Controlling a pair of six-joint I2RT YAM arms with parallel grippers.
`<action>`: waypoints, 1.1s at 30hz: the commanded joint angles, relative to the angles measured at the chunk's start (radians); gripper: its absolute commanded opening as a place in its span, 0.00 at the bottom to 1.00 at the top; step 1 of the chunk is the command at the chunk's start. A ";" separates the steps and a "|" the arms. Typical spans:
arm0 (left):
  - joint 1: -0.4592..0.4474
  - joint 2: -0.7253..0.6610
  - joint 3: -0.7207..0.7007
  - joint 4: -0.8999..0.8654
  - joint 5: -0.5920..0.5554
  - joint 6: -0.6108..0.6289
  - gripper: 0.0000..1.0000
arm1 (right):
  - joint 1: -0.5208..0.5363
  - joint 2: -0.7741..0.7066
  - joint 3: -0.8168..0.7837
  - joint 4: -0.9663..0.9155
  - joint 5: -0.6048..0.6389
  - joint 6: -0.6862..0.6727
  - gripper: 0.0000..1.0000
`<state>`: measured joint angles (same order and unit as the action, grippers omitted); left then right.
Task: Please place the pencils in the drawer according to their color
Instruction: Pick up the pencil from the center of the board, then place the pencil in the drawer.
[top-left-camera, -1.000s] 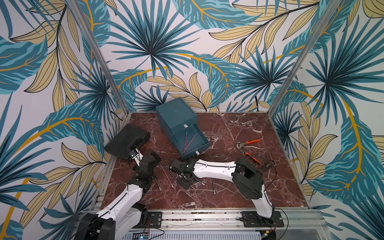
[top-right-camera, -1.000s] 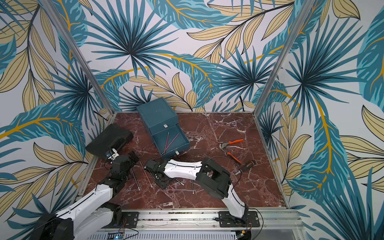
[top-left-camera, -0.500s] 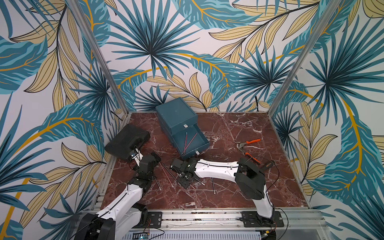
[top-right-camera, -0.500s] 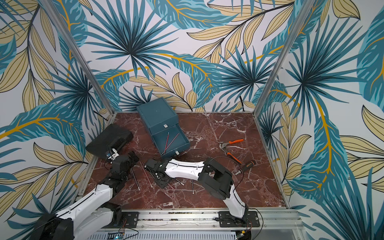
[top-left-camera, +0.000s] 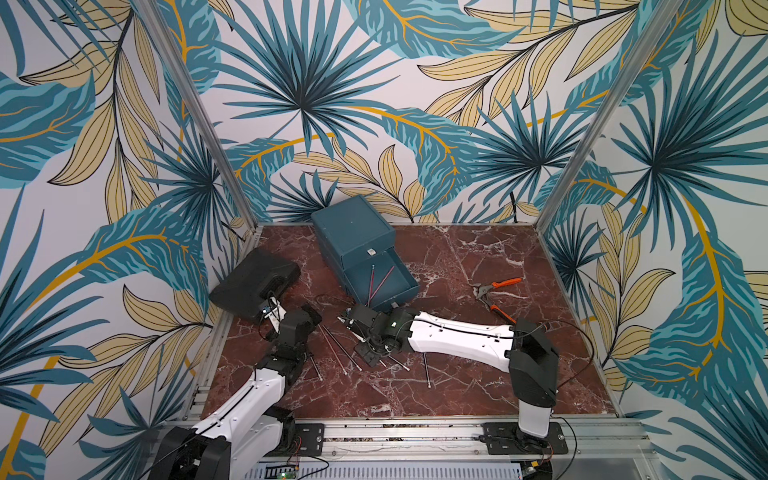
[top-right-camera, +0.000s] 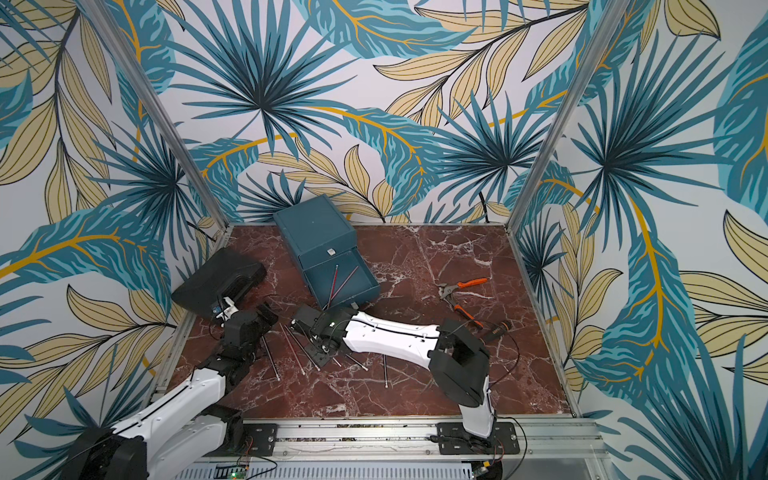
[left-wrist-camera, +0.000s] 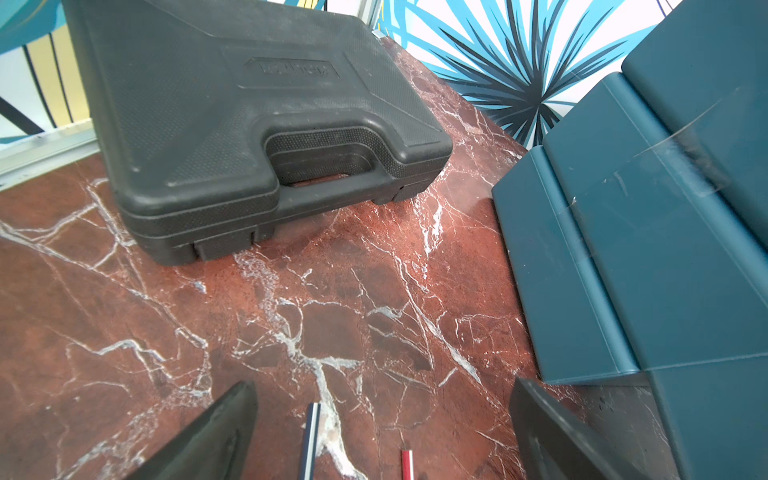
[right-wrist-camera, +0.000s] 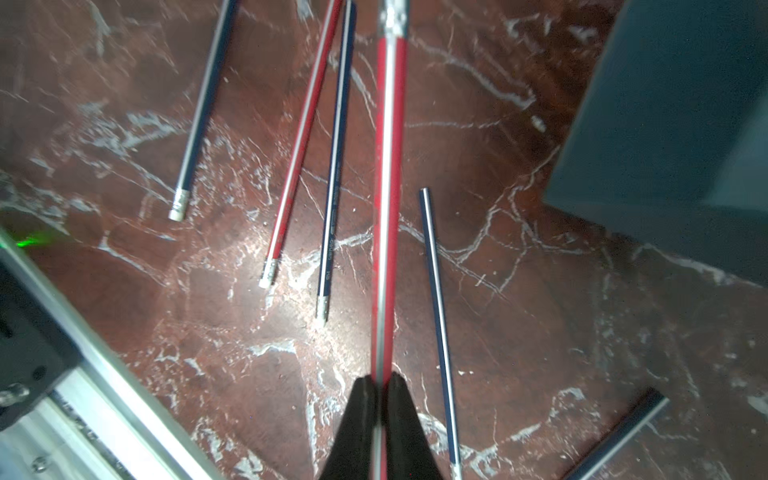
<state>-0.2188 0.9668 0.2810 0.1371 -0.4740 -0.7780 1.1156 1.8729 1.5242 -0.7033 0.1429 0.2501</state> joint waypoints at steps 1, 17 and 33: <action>0.012 -0.012 -0.008 -0.003 0.002 -0.001 1.00 | -0.016 -0.071 -0.010 0.004 0.037 0.042 0.00; 0.012 -0.010 -0.008 0.004 0.012 0.001 1.00 | -0.204 -0.257 -0.175 0.293 -0.138 0.245 0.00; 0.012 -0.010 -0.011 0.009 0.018 0.017 1.00 | -0.443 -0.258 -0.341 0.710 -0.415 0.603 0.00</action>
<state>-0.2161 0.9668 0.2810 0.1379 -0.4587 -0.7742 0.6796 1.6283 1.2057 -0.0994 -0.2230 0.7719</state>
